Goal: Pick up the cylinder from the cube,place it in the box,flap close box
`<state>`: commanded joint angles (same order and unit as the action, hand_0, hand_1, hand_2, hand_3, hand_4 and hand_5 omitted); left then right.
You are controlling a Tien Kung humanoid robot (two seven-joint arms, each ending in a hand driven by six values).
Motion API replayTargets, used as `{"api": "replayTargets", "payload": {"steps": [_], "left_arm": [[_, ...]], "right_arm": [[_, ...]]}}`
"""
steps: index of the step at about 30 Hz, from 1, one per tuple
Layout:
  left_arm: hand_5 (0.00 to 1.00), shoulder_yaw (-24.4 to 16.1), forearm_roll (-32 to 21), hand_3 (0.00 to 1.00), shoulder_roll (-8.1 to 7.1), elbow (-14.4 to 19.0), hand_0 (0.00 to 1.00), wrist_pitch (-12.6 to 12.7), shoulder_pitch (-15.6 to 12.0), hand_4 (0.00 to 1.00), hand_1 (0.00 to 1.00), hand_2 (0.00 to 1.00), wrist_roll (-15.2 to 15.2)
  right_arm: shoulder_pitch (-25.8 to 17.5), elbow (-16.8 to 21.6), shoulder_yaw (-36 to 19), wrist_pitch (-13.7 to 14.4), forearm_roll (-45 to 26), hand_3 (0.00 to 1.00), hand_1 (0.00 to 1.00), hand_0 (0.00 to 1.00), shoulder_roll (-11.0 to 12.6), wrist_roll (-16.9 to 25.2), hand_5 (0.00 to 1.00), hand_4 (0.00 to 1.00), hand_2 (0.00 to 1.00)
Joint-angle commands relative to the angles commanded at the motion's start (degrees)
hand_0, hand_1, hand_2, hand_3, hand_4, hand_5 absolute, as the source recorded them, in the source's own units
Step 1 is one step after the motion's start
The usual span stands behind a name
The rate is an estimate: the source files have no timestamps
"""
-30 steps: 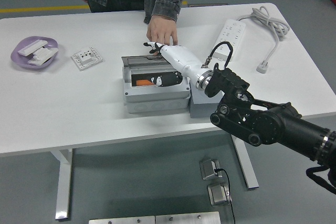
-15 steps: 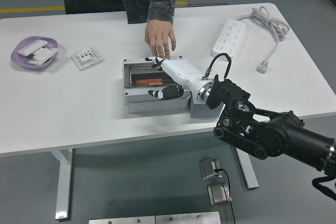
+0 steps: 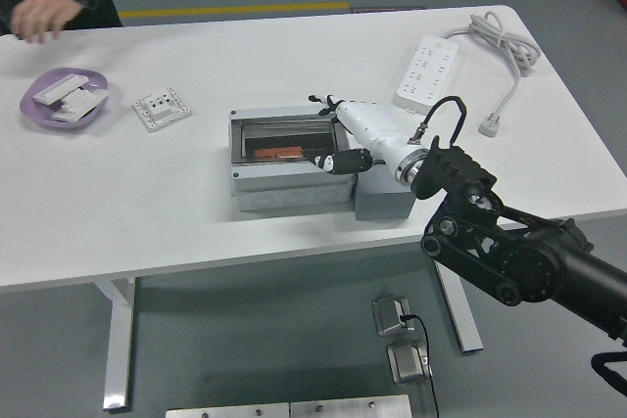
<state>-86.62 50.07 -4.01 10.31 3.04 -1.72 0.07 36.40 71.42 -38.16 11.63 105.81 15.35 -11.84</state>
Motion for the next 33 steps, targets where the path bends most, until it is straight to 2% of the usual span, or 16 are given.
{"api": "replayTargets", "payload": {"steps": [5,11,16,17,18,25,28,29,33], "left_arm": [[0.842,0.67,-1.17,0.773,0.15,0.0,0.634,0.2,-0.77,0.645,0.679,0.68,0.14],[0.843,1.36,-2.01,0.773,0.2,0.0,0.634,0.17,-1.1,0.646,0.679,0.68,0.22],[0.843,2.18,-2.74,0.773,-0.03,0.0,0.634,0.0,-1.3,0.646,0.679,0.68,0.71],[0.844,2.37,-2.91,0.774,-0.09,0.0,0.634,-0.04,-1.38,0.647,0.679,0.68,0.86],[0.844,2.61,-3.05,0.774,-0.16,0.0,0.634,-0.09,-1.49,0.647,0.679,0.68,1.08],[0.834,4.38,-3.78,0.776,-0.76,0.0,0.635,-0.55,-2.37,0.649,0.679,0.676,3.67],[0.834,5.26,-4.26,0.776,-1.23,0.0,0.635,-0.44,-2.39,0.649,0.679,0.676,4.62],[0.755,5.6,-4.32,0.776,-1.4,0.0,0.635,-0.29,-2.35,0.684,0.679,0.676,5.03],[0.755,6.78,-3.97,0.776,-2.09,0.0,0.635,0.85,-2.11,0.684,0.679,0.676,6.85]], "right_arm": [[-5.78,5.51,-8.65,0.25,3.16,0.975,0.707,0.73,0.75,0.07,0.37,0.786,0.804],[-12.97,9.19,-18.96,2.81,2.77,0.953,0.7,0.725,-0.56,3.82,0.374,0.791,0.791],[-19.22,9.74,-26.86,6.39,-3.11,0.953,0.7,0.725,-1.6,9.58,0.374,0.791,0.791],[-20.53,9.73,-28.3,7.0,-4.56,0.904,0.704,0.735,-1.69,10.86,0.394,0.798,0.78],[-21.88,9.72,-29.76,7.57,-6.12,0.904,0.704,0.735,-1.74,12.16,0.394,0.798,0.78],[-29.91,10.02,-37.98,9.33,-16.57,0.874,0.708,0.741,-1.54,20.48,0.409,0.807,0.77],[-31.38,10.25,-40.34,9.75,-20.79,0.874,0.708,0.741,-1.59,23.46,0.409,0.807,0.77],[-31.61,10.27,-40.94,9.84,-22.16,0.862,0.72,0.744,-1.61,24.32,0.422,0.832,0.768],[-32.05,10.11,-42.46,9.99,-27.51,0.862,0.72,0.744,-1.89,27.31,0.422,0.832,0.768]]}}
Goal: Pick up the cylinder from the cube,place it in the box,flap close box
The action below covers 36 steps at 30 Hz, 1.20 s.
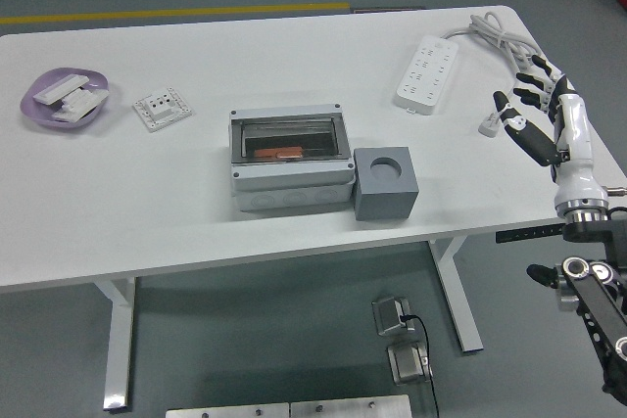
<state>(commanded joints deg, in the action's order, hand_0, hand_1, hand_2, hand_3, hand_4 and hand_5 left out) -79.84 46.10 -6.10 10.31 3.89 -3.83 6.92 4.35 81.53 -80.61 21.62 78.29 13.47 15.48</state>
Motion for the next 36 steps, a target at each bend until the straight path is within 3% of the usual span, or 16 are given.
{"api": "replayTargets", "payload": {"steps": [1,2,7,8,16,21,26,31,36], "left_arm": [[0.755,0.18,0.22,0.776,-0.14,0.0,0.635,0.33,0.06,0.684,0.679,0.676,0.46],[0.629,0.34,0.45,0.777,-0.26,0.0,0.641,0.66,0.12,0.709,0.68,0.675,0.93],[0.629,0.74,2.66,0.777,-0.72,0.0,0.641,2.89,0.2,0.709,0.68,0.675,3.9],[0.579,0.69,3.4,0.766,-0.79,0.0,0.641,3.58,0.15,0.698,0.68,0.677,4.74],[0.576,-1.39,10.97,0.77,-0.67,0.0,0.641,10.43,-0.05,0.701,0.678,0.673,13.31],[0.559,-3.18,15.57,0.791,-0.31,0.0,0.639,15.17,-0.15,0.713,0.669,0.671,16.8],[0.546,-7.41,22.47,0.798,0.17,0.0,0.624,20.09,-0.42,0.722,0.659,0.667,23.2],[0.546,-10.97,29.5,0.798,0.56,0.0,0.624,20.74,-0.81,0.722,0.659,0.667,29.78],[0.536,-12.52,35.05,0.819,0.97,0.0,0.614,18.66,-1.05,0.75,0.651,0.665,30.06]], "right_arm": [[-0.12,-0.02,-0.26,0.04,-1.14,0.862,0.72,0.744,-0.11,0.61,0.422,0.832,0.768],[-0.26,-0.03,-0.53,0.07,-2.39,0.848,0.726,0.754,-0.23,1.17,0.44,0.853,0.769],[-1.24,-0.09,-1.79,0.17,-5.78,0.848,0.726,0.754,-0.73,2.48,0.44,0.853,0.769],[-1.43,-0.05,-2.01,0.2,-5.91,0.827,0.726,0.757,-0.79,2.54,0.441,0.855,0.76],[-2.14,0.15,-3.95,0.65,-5.67,0.816,0.726,0.758,-1.03,2.3,0.447,0.859,0.755],[-2.34,0.21,-4.76,0.92,-5.15,0.816,0.726,0.759,-1.18,2.04,0.444,0.852,0.755],[-2.11,0.46,-5.49,1.29,-1.47,0.812,0.729,0.761,-1.1,0.36,0.481,0.886,0.754],[-2.01,0.62,-6.07,1.52,1.53,0.812,0.729,0.761,-1.06,-0.87,0.481,0.886,0.754],[-1.45,0.4,-5.8,1.55,2.51,0.808,0.73,0.763,-0.93,-1.49,0.491,0.889,0.753]]}}
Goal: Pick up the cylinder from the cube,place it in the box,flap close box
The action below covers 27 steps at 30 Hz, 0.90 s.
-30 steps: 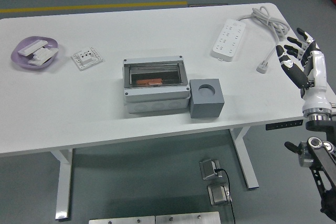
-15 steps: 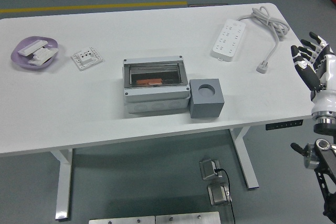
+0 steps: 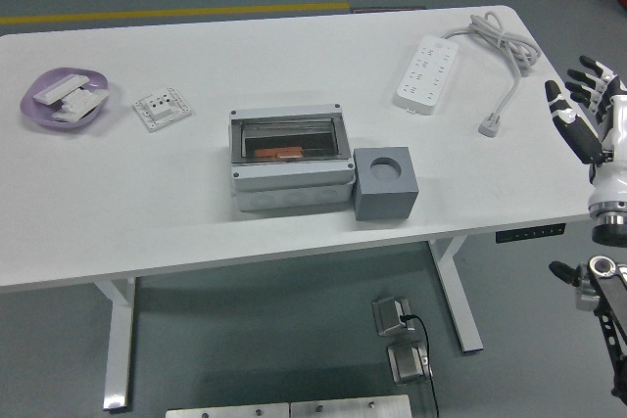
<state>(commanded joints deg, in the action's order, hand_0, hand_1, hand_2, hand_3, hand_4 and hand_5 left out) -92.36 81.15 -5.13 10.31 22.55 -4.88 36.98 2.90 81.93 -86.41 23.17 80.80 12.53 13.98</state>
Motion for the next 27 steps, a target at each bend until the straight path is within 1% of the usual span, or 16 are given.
{"api": "replayTargets", "payload": {"steps": [1,2,4,7,8,11,13,14,16,19,20,22,23,25,26,27], "left_arm": [[0.536,-0.09,0.5,0.819,0.08,0.0,0.614,-0.36,-0.03,0.75,0.651,0.665,0.0],[0.554,-0.12,0.72,0.863,0.14,0.0,0.623,-0.72,-0.05,0.781,0.663,0.69,0.0],[0.554,0.12,0.24,0.863,0.2,0.0,0.623,-1.48,-0.06,0.781,0.663,0.69,0.0],[0.554,1.33,-2.52,0.863,0.15,0.0,0.623,-3.13,-0.05,0.781,0.663,0.69,0.0],[0.667,1.77,-3.48,0.923,0.13,0.0,0.638,-3.9,-0.04,0.84,0.72,0.778,0.0],[0.667,2.18,-4.8,0.923,0.06,0.0,0.638,-6.22,-0.02,0.84,0.72,0.778,0.0],[0.667,1.09,-3.48,0.923,0.02,0.0,0.638,-7.91,0.01,0.84,0.72,0.778,0.0],[0.778,0.11,-2.15,0.926,0.01,0.0,0.639,-8.83,0.02,0.864,0.753,0.834,0.0],[0.778,-1.62,0.08,0.926,0.02,0.0,0.639,-9.62,0.04,0.864,0.753,0.834,0.0],[0.778,-4.01,3.32,0.926,0.1,0.0,0.639,-9.2,0.0,0.864,0.753,0.834,0.0],[0.843,-4.58,4.19,0.91,0.16,0.0,0.617,-8.72,-0.03,0.873,0.754,0.835,0.0],[0.843,-5.28,5.06,0.91,0.32,0.0,0.617,-7.4,-0.09,0.873,0.754,0.835,0.0],[0.843,-5.39,4.97,0.91,0.42,0.0,0.617,-6.57,-0.12,0.873,0.754,0.835,0.0],[0.843,-4.7,3.03,0.91,0.65,0.0,0.617,-4.98,-0.26,0.873,0.754,0.835,0.0],[0.88,-4.42,2.19,0.96,0.75,0.0,0.653,-4.42,-0.33,0.861,0.8,0.878,0.0],[0.88,-3.97,1.25,0.96,0.85,0.0,0.653,-3.9,-0.42,0.861,0.8,0.878,0.0]], "right_arm": [[0.17,-0.05,0.16,-0.02,0.1,0.808,0.73,0.763,0.05,-0.09,0.491,0.889,0.753],[0.35,-0.11,0.34,-0.04,0.18,0.806,0.729,0.763,0.1,-0.17,0.493,0.89,0.749],[0.57,-0.19,0.59,-0.07,0.28,0.806,0.729,0.763,0.11,-0.29,0.493,0.89,0.749],[0.71,-0.3,0.73,-0.08,0.22,0.806,0.729,0.763,0.07,-0.3,0.493,0.89,0.749],[0.74,-0.34,0.75,-0.08,0.18,0.803,0.731,0.763,0.1,-0.3,0.494,0.887,0.75],[0.79,-0.34,0.62,-0.08,0.07,0.803,0.731,0.763,0.24,-0.29,0.494,0.887,0.75],[0.82,-0.29,0.42,-0.09,-0.04,0.803,0.731,0.763,0.31,-0.2,0.494,0.887,0.75],[0.85,-0.26,0.32,-0.09,-0.11,0.803,0.73,0.763,0.33,-0.13,0.495,0.888,0.75],[0.9,-0.21,0.18,-0.12,-0.12,0.803,0.73,0.763,0.34,-0.05,0.495,0.888,0.75],[0.93,-0.15,0.07,-0.15,-0.22,0.803,0.73,0.763,0.3,0.11,0.495,0.888,0.75],[0.94,-0.14,0.05,-0.16,-0.26,0.801,0.731,0.764,0.31,0.17,0.496,0.886,0.75],[1.0,-0.14,0.06,-0.18,-0.32,0.801,0.731,0.764,0.32,0.24,0.496,0.886,0.75],[1.04,-0.13,0.07,-0.2,-0.32,0.801,0.731,0.764,0.34,0.25,0.496,0.886,0.75],[1.18,-0.1,0.09,-0.21,-0.26,0.801,0.731,0.764,0.3,0.28,0.496,0.886,0.75],[1.24,-0.08,0.09,-0.21,-0.21,0.801,0.73,0.764,0.26,0.28,0.501,0.881,0.75],[1.3,-0.07,0.1,-0.21,-0.15,0.801,0.73,0.764,0.22,0.28,0.501,0.881,0.75]]}}
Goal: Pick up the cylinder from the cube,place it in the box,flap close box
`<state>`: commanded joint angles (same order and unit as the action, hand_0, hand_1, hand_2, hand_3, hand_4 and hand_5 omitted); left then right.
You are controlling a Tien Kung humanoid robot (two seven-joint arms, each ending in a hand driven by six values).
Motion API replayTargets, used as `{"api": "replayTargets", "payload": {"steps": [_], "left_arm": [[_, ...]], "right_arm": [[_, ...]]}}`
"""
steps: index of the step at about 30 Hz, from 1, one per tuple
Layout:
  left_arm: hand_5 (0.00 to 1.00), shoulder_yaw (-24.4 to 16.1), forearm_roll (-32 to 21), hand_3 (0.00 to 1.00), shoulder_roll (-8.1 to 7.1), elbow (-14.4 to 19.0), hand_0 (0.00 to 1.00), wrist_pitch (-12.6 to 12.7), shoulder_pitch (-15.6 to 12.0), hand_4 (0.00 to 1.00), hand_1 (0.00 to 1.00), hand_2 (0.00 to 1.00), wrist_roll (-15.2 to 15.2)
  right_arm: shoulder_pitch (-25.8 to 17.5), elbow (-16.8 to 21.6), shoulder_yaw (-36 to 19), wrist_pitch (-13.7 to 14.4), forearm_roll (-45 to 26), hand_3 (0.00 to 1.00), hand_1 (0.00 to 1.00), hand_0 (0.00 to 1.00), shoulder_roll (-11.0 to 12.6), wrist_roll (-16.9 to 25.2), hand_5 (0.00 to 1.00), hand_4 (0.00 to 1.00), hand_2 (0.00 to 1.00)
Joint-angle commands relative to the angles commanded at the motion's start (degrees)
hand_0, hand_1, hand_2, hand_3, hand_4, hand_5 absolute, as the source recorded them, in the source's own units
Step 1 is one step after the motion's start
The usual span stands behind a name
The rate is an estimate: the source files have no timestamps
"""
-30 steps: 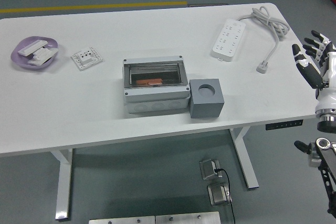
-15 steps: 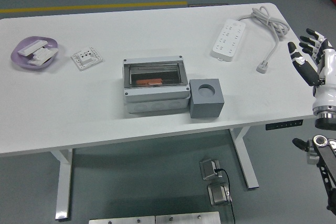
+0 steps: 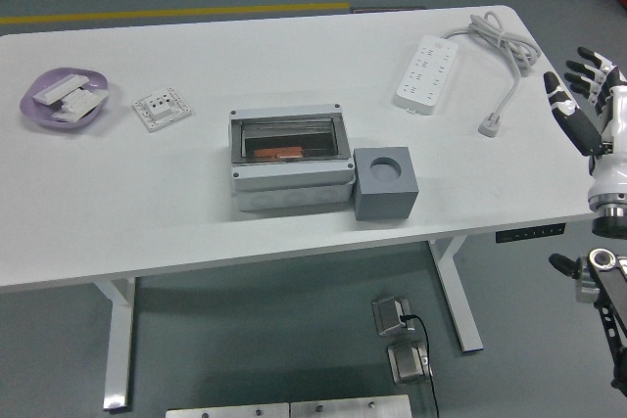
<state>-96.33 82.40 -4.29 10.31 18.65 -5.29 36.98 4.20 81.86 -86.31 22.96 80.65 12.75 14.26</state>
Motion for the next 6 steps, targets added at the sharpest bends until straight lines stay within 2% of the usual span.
{"api": "replayTargets", "payload": {"steps": [3,6], "left_arm": [[0.88,3.45,-4.77,0.96,0.17,0.0,0.653,0.84,-0.54,0.861,0.8,0.878,-0.82],[0.88,6.48,-9.88,0.96,0.26,0.0,0.653,0.91,-1.01,0.861,0.8,0.878,-4.38]], "right_arm": [[0.17,0.01,0.06,-0.01,0.22,0.801,0.73,0.764,-0.19,-0.05,0.501,0.881,0.75],[0.29,0.0,0.06,-0.03,0.38,0.801,0.73,0.764,-0.37,-0.05,0.501,0.881,0.75]]}}
